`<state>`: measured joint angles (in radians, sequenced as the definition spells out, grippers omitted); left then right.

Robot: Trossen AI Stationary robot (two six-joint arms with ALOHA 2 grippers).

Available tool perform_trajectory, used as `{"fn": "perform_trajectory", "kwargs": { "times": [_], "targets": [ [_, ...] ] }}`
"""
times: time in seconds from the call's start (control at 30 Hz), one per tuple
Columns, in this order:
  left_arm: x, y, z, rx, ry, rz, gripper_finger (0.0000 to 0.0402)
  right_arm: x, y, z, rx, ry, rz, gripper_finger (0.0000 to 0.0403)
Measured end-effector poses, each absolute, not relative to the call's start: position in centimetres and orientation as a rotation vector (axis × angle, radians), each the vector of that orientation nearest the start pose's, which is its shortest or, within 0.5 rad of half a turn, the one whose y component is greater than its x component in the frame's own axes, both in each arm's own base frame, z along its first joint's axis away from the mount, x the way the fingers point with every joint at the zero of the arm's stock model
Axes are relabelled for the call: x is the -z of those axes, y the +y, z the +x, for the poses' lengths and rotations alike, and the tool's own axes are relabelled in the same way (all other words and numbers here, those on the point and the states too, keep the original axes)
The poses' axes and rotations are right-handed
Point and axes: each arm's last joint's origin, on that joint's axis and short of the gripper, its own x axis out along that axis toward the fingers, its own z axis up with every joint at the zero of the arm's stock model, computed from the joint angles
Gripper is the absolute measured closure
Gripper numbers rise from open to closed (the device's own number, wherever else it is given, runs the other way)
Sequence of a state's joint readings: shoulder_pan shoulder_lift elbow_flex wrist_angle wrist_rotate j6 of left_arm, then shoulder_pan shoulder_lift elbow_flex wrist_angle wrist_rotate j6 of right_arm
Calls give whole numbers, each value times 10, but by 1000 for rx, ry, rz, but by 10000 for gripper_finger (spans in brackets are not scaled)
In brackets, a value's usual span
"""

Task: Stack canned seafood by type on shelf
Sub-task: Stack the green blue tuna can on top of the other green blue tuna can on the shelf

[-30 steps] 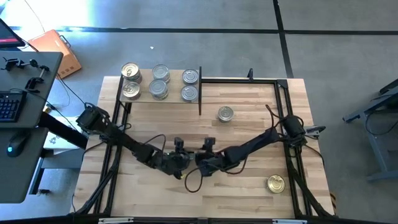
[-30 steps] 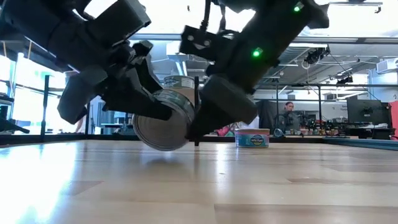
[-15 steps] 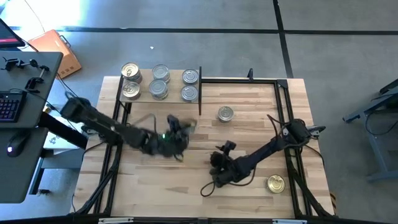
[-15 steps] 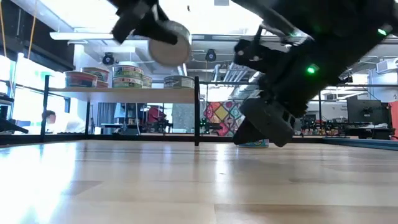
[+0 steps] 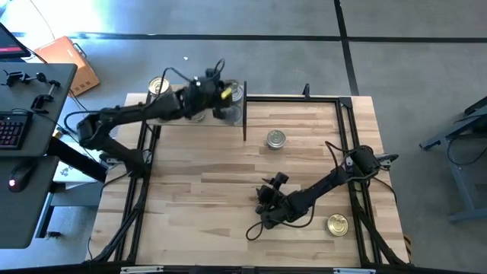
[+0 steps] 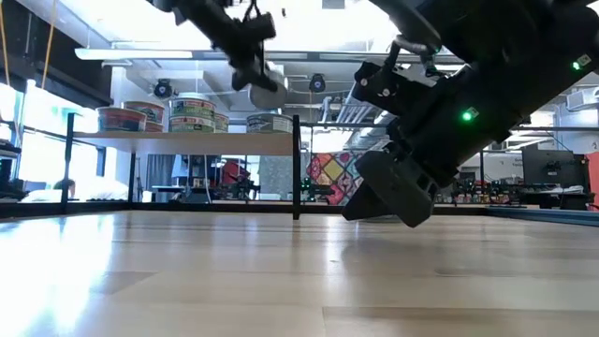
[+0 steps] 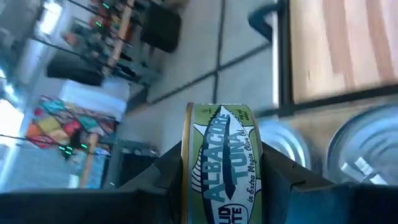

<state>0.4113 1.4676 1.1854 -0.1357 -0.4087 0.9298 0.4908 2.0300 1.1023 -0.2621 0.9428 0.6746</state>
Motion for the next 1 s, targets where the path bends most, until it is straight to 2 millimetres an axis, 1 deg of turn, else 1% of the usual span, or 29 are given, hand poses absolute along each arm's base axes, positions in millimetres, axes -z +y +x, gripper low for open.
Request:
{"fn": "perform_trajectory", "kwargs": {
  "times": [0.1, 0.17, 0.23, 0.3, 0.37, 0.53, 0.67, 1.0],
  "targets": [
    [-303, 165, 299, -543, 819, 849, 280, -101, 151, 332, 655, 701, -167, 188],
    [-296, 172, 301, -526, 843, 859, 273, -101, 151, 332, 655, 702, -167, 188],
    [-290, 175, 305, -508, 854, 890, 259, -101, 151, 332, 655, 702, -167, 188],
    [-284, 176, 309, -478, 885, 916, 250, -101, 151, 332, 655, 702, -167, 188],
    [-281, 176, 311, -468, 889, 929, 247, -101, 151, 332, 654, 702, -167, 188],
    [-280, 175, 312, -464, 890, 930, 246, -101, 151, 332, 653, 701, -164, 188],
    [-280, 175, 312, -464, 882, 915, 238, -101, 151, 332, 653, 702, -164, 188],
    [-280, 173, 314, -403, 837, 897, 178, -101, 151, 332, 652, 701, -164, 188]
  ]
}}
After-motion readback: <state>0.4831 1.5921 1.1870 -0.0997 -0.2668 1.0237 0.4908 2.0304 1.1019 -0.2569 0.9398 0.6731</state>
